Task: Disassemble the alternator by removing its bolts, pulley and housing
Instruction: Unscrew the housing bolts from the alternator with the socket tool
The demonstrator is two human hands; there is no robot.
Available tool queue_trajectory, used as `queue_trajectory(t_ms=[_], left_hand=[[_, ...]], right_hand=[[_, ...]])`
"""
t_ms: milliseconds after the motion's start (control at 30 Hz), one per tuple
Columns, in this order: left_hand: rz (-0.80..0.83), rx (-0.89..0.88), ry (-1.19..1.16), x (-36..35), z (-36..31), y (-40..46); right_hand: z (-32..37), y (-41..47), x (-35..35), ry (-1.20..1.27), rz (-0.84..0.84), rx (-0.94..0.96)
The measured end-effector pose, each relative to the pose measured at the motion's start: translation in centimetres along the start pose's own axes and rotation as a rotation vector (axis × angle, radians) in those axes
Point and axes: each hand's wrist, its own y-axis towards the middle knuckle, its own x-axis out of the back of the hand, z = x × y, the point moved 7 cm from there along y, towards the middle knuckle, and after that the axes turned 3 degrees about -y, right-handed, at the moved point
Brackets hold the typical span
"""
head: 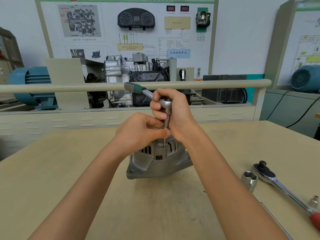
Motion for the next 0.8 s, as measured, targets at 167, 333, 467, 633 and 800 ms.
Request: queue_trajectory(t_ms=[167, 333, 467, 633, 800], left_hand=[[-0.071, 0.002, 0.057, 0.3, -0.1, -0.1], [-0.041, 0.011, 0.065, 0.1, 0.0, 0.1], [0.03, -0.017, 0.07, -0.3, -0.1, 0.1], [0.015, -0.018, 0.072, -0.2, -0.1, 0.0], [-0.061, -0.01, 0.118, 0.1, -0.1, 0.0]], right_hand=[[0.6, -0.9, 1.2, -0.299, -0.472, 0.272], [0.7, -0.8, 1.1, -0.391, -0.416, 0.216], [0.4, -0.2, 0.5, -0.11, -0.191, 0.058], [0.3, -0.4, -0.2, -0.151, -0.09, -0.003], [0.9, -0.8, 0.7, -0.299, -0.398, 0.215]])
